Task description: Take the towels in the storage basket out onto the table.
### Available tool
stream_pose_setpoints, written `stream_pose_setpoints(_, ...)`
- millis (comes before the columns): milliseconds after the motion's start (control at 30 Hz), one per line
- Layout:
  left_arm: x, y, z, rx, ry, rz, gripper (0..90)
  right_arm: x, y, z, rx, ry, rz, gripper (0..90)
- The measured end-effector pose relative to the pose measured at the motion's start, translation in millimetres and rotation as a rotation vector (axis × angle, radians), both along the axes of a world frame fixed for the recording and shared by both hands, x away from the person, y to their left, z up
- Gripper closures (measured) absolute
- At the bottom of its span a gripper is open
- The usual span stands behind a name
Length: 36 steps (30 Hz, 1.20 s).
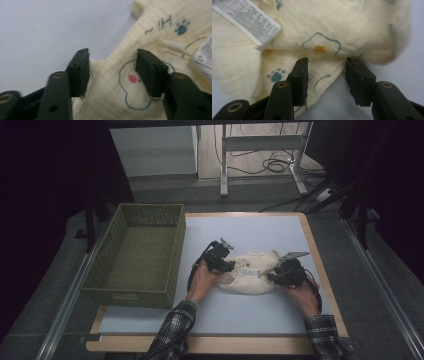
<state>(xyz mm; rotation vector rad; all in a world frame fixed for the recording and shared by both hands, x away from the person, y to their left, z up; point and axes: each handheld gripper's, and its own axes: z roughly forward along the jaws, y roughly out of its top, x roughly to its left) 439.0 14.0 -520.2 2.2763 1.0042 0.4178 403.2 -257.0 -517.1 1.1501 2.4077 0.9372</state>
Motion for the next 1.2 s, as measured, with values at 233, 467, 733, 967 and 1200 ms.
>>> stream_pose_setpoints(233, -5.6, 4.0, 3.5, -0.001, -0.016, 0.012, 86.2, -9.5, 8.8, 6.5, -0.075, -0.026, 0.029, 87.7)
stream_pose_setpoints(467, -6.8, 32.9, 19.1, -0.036, -0.032, 0.115, 84.0, -17.4, -27.7, 37.0, -0.052, -0.105, -0.051, 87.6)
stream_pose_setpoints(733, -12.8, 42.2, 11.4, -0.040, -0.005, 0.104, 61.6, -17.4, -55.6, 33.0, 0.006, -0.068, -0.111, 72.3)
stream_pose_setpoints(967, -18.6, 47.0, 17.2, -0.073, -0.018, 0.104, 50.2, -22.0, -31.9, 44.2, 0.045, -0.065, -0.016, 64.7)
stream_pose_setpoints(1200, -21.5, 42.8, 8.6, -0.042, 0.003, 0.089, 39.5, -4.0, 13.9, 23.8, 0.039, -0.007, 0.064, 53.6)
